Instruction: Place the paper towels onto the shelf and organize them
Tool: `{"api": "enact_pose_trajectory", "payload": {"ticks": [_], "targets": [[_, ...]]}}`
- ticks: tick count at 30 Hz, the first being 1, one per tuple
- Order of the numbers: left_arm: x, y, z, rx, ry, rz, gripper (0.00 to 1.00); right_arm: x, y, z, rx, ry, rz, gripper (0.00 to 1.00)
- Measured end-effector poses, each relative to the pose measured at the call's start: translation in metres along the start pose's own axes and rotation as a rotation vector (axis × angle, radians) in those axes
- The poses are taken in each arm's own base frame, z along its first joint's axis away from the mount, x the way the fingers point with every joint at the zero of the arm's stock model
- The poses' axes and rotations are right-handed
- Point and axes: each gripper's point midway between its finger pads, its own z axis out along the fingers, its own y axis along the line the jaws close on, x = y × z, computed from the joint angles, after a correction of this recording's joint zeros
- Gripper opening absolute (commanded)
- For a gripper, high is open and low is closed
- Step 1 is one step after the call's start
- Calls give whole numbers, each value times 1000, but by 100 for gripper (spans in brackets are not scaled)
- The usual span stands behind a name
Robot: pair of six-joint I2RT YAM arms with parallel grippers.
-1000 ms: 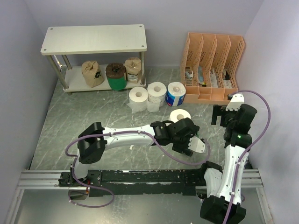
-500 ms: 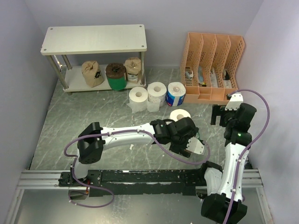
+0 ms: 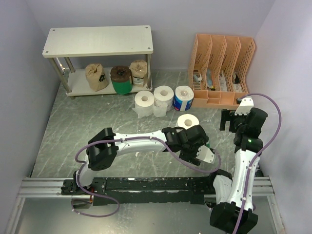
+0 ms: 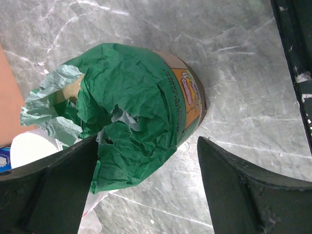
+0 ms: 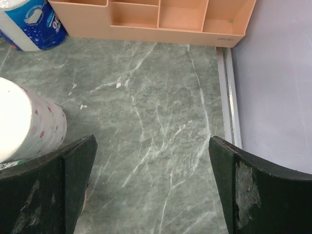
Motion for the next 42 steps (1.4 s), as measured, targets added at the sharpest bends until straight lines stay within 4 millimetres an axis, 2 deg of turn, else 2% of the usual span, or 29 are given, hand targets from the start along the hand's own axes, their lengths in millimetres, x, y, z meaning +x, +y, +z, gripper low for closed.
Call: {"api": "enact_pose_trajectory", "payload": {"ticks": [6,10,14,17,18,19,20,28,34,36,39,42], "targets": [[-4,7,4,-40,-24,-3,77,0,0,0,-2,-1,0,100],[-7,11,6,-62,-40,-7,53,0,0,0,-3,-1,0,100],[-12,13,6,-67,-54,-11,43,0,0,0,-2,-1,0,100],[-20,16,9,-60,-72,-15,31,0,0,0,-2,-1,0,100],[-23,16,10,-56,-77,-18,23,0,0,0,-2,-1,0,100],[-25,15,12,-44,-82,-20,11,0,0,0,-3,-1,0,100],[-26,15,13,-38,-84,-23,7,0,0,0,-2,-1,0,100],[-28,7,15,6,-80,-52,7,0,0,0,-3,-1,0,100],[-8,5,4,-42,-4,-120,7,-1,0,-1,-1,-7,-1,100],[1,3,-5,-44,18,-159,7,-2,1,-2,-2,-10,-2,100],[26,-3,-26,-54,83,-231,7,-3,2,-2,-6,-14,-3,100],[64,-16,-50,-58,203,-313,7,-3,2,-3,-8,-18,-4,100]]}}
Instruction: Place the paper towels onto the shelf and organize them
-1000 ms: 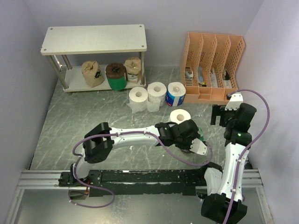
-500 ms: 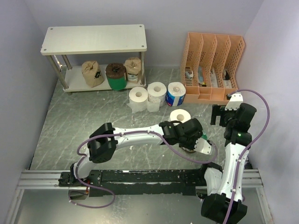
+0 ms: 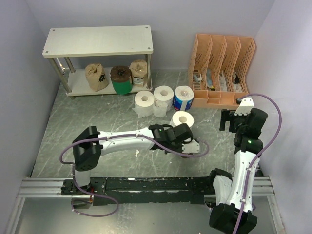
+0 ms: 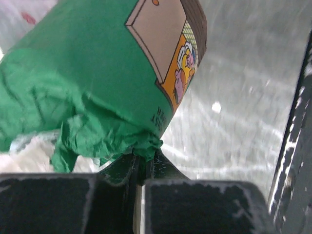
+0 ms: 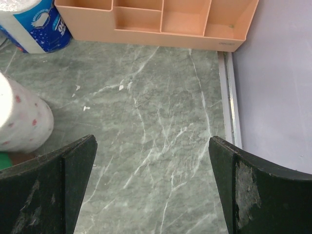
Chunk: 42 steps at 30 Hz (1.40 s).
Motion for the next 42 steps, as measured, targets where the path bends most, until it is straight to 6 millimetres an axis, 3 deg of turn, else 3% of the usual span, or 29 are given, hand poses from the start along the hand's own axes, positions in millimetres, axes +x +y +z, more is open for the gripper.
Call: {"api": "enact_pose_trajectory", "payload": {"ticks": [2,6,14,15,17,20,21,22,30,42], "targets": [[27,1,-9,-16,85,-55,7,0,0,0,-2,-2,-1,100],[59,7,-25,-72,184,-141,7,-1,1,0,-9,-4,-4,100],[82,18,-57,-180,284,-228,7,-1,3,0,-22,-8,-12,100],[86,19,-60,-191,301,-231,11,-1,4,0,-22,-8,-12,100],[93,19,-64,-201,334,-232,33,-1,4,0,-23,-8,-13,100],[98,19,-67,-210,357,-236,53,-1,4,0,-25,-8,-15,100],[98,19,-67,-211,357,-239,88,-1,4,0,-26,-9,-16,100],[98,19,-67,-212,356,-239,100,-1,4,0,-27,-9,-16,100],[93,23,-63,-214,346,-217,99,-1,6,0,-39,-6,-16,100],[61,62,-60,-341,278,-140,98,0,8,-2,-42,-9,-17,100]]}}
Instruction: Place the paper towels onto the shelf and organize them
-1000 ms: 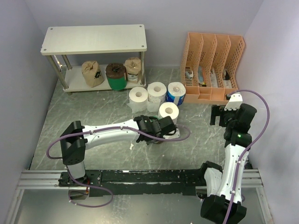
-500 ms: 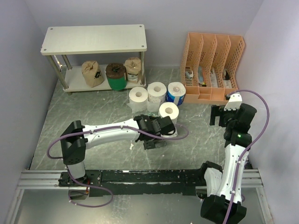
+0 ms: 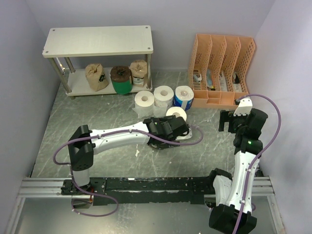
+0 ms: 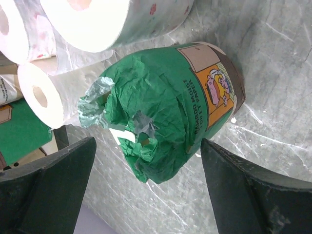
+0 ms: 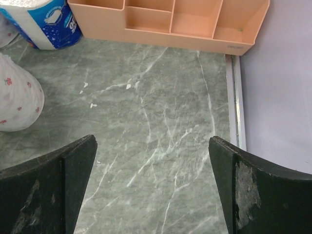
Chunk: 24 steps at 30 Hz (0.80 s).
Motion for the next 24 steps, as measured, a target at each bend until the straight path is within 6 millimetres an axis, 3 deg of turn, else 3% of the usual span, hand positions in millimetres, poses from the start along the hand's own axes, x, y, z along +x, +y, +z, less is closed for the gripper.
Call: {"api": "enact_pose_trajectory", "payload": {"ticks": [10,16,24], "targets": [[-7,-8,10,29,-20,24,85,0,1,0,-3,-1,0,100],[3,-18,24,67,6,26,78,0,1,0,-3,-1,-2,100],[14,-12,37,110,24,-29,43,0,0,0,-3,-2,-4,100]]}}
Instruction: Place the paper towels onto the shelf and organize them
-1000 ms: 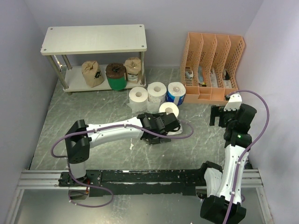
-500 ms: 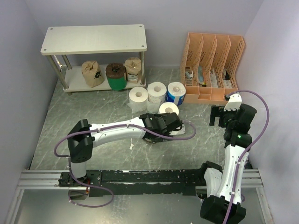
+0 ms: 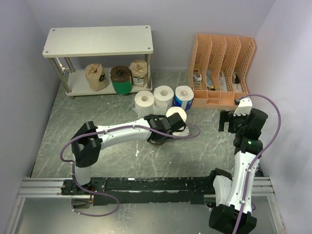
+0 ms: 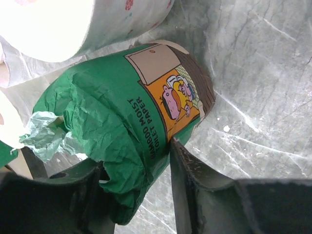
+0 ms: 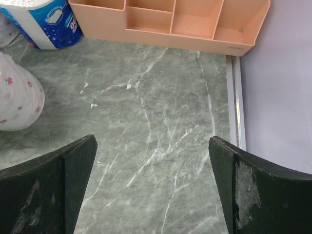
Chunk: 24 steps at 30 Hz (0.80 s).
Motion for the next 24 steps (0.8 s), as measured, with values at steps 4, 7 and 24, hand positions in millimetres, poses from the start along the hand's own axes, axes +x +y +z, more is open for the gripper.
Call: {"api": "enact_pose_trajectory", "payload": {"ticks": [4,7,24], "targets": [[0,0,1,16,-6,-8,13,0,0,0,0,0,0,100],[-1,-2,0,25,-8,-9,7,0,0,0,0,0,0,100],[115,98,9,-169,317,-231,7,0,1,0,-3,-1,0,100]]}}
